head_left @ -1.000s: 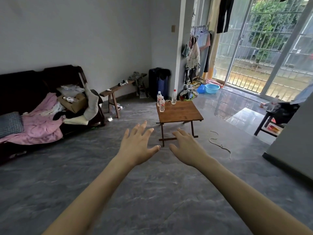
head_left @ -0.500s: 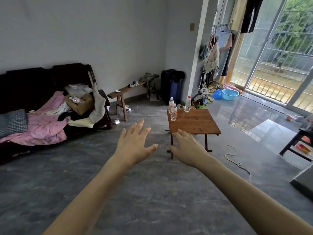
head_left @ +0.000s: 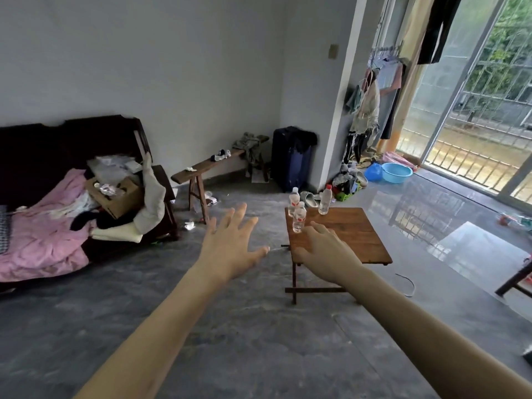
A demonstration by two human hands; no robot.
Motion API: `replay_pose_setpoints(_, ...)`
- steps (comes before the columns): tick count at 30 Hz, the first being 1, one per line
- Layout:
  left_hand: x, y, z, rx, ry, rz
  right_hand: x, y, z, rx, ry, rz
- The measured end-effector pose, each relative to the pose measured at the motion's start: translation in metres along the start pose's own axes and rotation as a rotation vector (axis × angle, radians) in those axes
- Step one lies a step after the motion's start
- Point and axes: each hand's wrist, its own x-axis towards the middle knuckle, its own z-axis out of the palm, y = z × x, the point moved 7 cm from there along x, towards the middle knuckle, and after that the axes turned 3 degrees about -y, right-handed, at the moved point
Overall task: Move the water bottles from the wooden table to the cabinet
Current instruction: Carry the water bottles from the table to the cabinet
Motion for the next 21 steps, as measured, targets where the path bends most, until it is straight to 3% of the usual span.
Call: replay_pose_setpoints(21,0.356,0.000,0.014,0.032,-0.114,-0.033,0.354,0.157,-0.056,0.042,-0.050,0.061)
